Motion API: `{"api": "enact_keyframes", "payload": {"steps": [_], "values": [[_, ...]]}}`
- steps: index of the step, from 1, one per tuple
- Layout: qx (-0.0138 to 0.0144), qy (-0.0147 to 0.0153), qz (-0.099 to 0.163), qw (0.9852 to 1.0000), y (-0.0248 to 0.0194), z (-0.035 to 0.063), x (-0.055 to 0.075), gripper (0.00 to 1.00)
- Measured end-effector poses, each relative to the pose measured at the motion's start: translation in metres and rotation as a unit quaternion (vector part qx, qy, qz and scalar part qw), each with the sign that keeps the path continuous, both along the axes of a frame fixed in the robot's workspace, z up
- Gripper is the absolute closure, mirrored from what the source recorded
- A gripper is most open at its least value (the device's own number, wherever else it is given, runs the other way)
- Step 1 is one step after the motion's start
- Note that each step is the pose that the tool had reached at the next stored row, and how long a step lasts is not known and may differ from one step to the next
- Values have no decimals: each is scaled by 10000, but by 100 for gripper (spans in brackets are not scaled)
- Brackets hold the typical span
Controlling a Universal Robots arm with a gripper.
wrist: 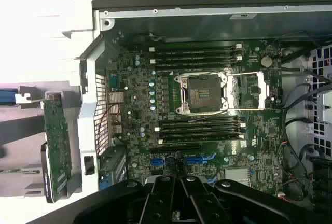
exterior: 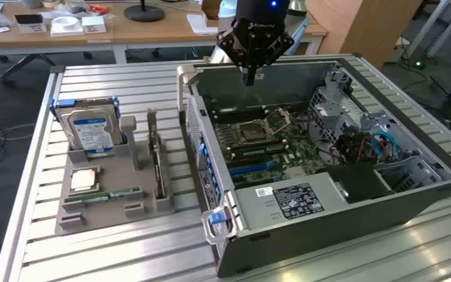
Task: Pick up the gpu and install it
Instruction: 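Reach for the gpu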
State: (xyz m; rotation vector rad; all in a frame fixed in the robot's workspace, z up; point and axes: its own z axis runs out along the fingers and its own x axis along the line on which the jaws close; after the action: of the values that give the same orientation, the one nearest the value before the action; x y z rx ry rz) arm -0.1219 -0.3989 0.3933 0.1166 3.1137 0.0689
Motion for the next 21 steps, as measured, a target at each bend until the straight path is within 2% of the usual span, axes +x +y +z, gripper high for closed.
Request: {"api": "enact_keyframes", "payload": {"steps": [14, 21], "values": [[0, 0, 0, 10000, 0, 0, -5, 89], [0, 0, 0, 10000, 0, 0, -122, 89]]}}
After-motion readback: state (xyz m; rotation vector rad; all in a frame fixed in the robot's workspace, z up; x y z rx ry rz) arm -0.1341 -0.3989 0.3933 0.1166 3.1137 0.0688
